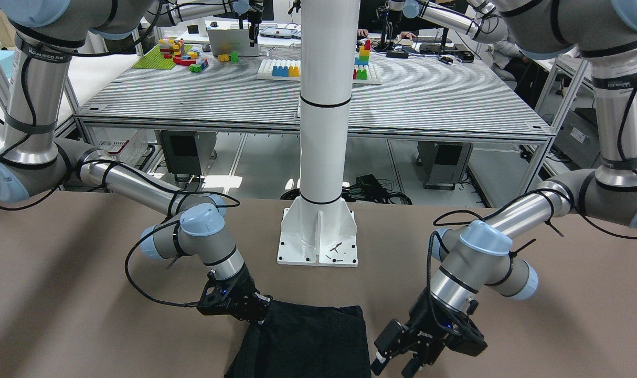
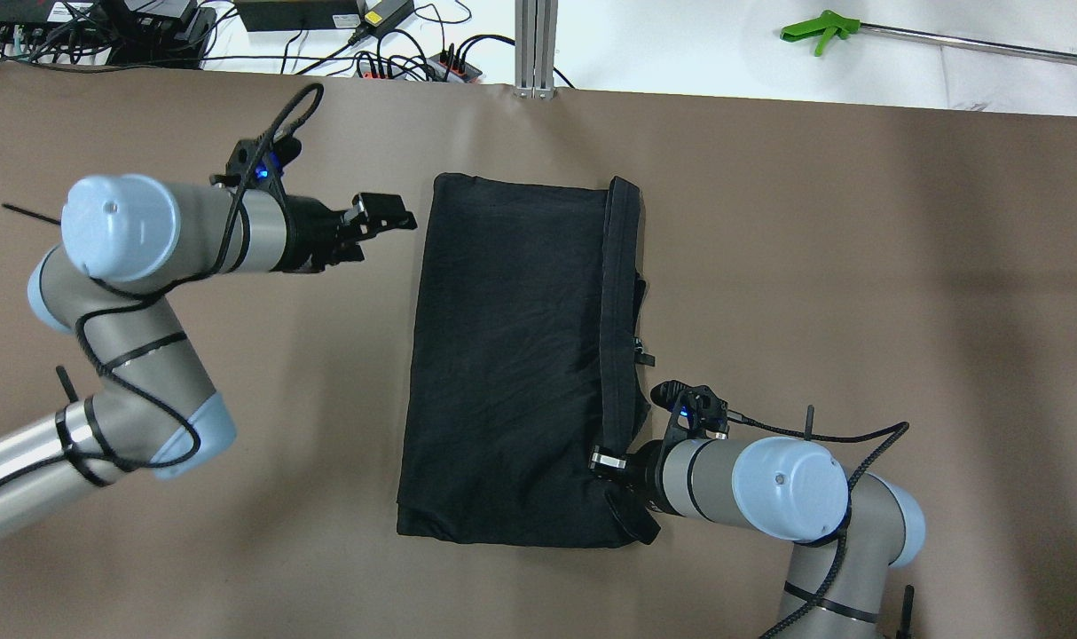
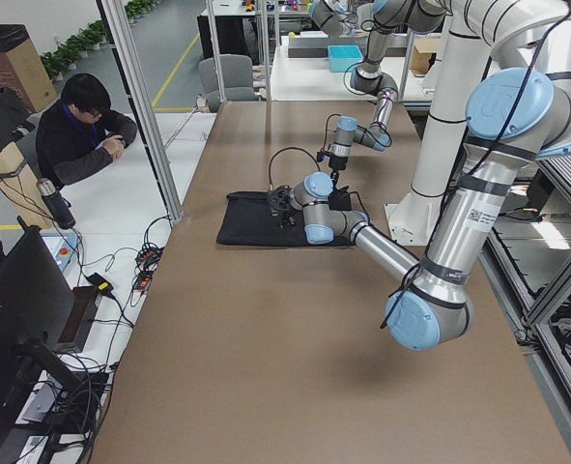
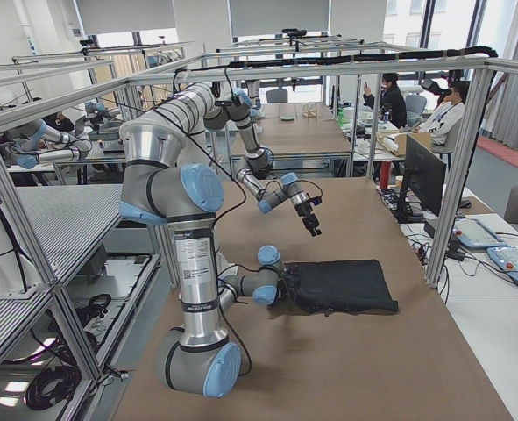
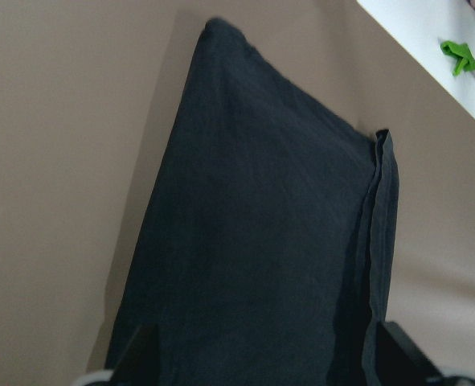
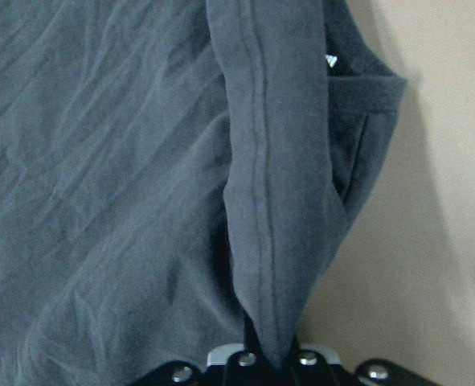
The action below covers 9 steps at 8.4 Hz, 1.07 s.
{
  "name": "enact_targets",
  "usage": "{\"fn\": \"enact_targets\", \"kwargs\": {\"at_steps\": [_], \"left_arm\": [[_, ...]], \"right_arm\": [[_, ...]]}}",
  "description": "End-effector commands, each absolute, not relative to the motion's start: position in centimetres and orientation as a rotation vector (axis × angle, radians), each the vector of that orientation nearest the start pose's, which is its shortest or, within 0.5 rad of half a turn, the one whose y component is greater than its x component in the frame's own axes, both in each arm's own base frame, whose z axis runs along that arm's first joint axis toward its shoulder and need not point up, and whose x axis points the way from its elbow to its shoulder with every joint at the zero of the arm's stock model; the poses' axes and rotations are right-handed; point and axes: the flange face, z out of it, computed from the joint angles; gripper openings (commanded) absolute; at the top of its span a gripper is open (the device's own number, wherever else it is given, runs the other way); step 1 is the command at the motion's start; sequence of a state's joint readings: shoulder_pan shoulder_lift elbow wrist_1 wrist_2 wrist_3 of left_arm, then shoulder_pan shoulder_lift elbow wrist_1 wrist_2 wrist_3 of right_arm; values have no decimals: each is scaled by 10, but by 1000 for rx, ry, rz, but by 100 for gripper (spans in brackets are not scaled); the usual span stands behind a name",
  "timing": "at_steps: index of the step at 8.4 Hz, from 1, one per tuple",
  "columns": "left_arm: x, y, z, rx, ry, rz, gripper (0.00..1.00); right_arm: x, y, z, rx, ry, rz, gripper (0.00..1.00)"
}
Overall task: Fold clothes
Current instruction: 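Move the left gripper to the bundle's near corner and grasp it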
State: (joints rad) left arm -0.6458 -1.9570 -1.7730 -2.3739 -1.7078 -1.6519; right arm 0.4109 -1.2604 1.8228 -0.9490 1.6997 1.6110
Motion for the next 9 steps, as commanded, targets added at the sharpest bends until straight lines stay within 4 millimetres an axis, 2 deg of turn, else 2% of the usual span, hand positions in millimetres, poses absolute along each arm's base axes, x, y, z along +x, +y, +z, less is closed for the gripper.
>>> {"fn": "enact_targets", "kwargs": {"at_steps": [1, 3, 4, 5, 8, 9], "left_arm": [[466, -346, 292, 253, 1351, -537, 95], [514, -275, 302, 279, 1335, -509, 95], [527, -250, 302, 275, 1339, -516, 94], [534, -235, 304, 261, 1339, -510, 94], [544, -231, 318, 253, 1311, -497, 92], [545, -230, 314, 248, 1319, -495, 91]], "right_arm": [[-488, -354, 304, 126, -1184, 322, 0], [-488, -355, 300, 135, -1190, 325, 0], [-487, -355, 300, 135, -1190, 325, 0], [-488, -355, 299, 135, -1192, 325, 0], [-487, -355, 302, 134, -1187, 325, 0], [-486, -355, 303, 134, -1186, 327, 0]]}}
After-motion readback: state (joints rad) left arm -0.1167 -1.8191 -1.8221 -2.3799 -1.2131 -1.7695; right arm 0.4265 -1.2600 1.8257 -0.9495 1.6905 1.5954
